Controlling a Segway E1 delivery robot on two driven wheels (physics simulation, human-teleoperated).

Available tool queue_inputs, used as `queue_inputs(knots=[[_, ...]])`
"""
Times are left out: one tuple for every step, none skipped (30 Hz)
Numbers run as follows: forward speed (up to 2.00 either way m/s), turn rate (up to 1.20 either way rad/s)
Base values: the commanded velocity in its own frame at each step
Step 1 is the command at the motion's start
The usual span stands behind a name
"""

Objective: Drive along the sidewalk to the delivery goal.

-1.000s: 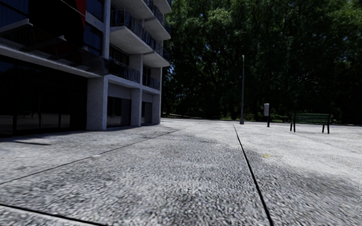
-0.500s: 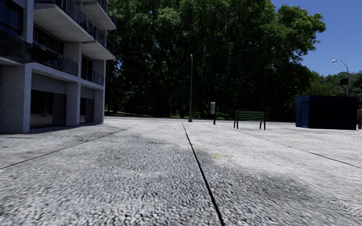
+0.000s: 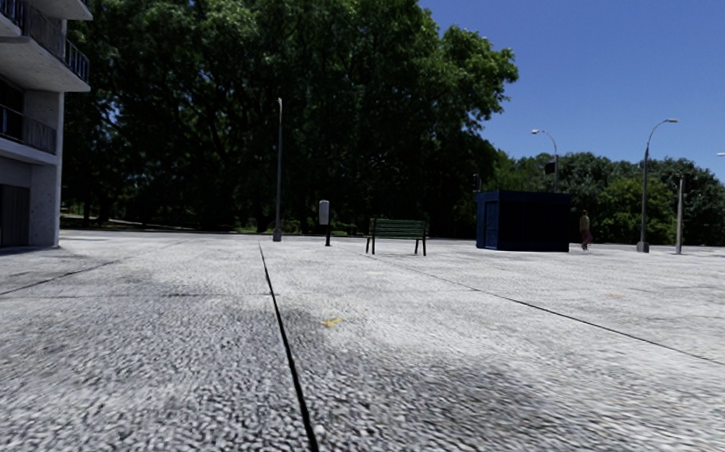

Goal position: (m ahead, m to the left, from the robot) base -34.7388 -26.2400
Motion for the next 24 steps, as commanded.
queue_inputs(knots=[[1.18,-0.63],[1.22,-0.63],[1.22,-0.63],[1.26,-0.63],[1.29,-0.63],[1.29,-0.63],[1.32,-0.63],[1.34,-0.63],[1.34,-0.63],[1.34,-0.63],[1.34,-0.63],[1.36,-0.63],[1.36,-0.63],[1.37,-0.63],[1.4,-0.63],[1.4,-0.63],[1.41,-0.63],[1.42,-0.63],[1.46,-0.63],[1.46,-0.63],[1.5,-0.63],[1.53,-0.63],[1.53,-0.63],[1.55,-0.63]])
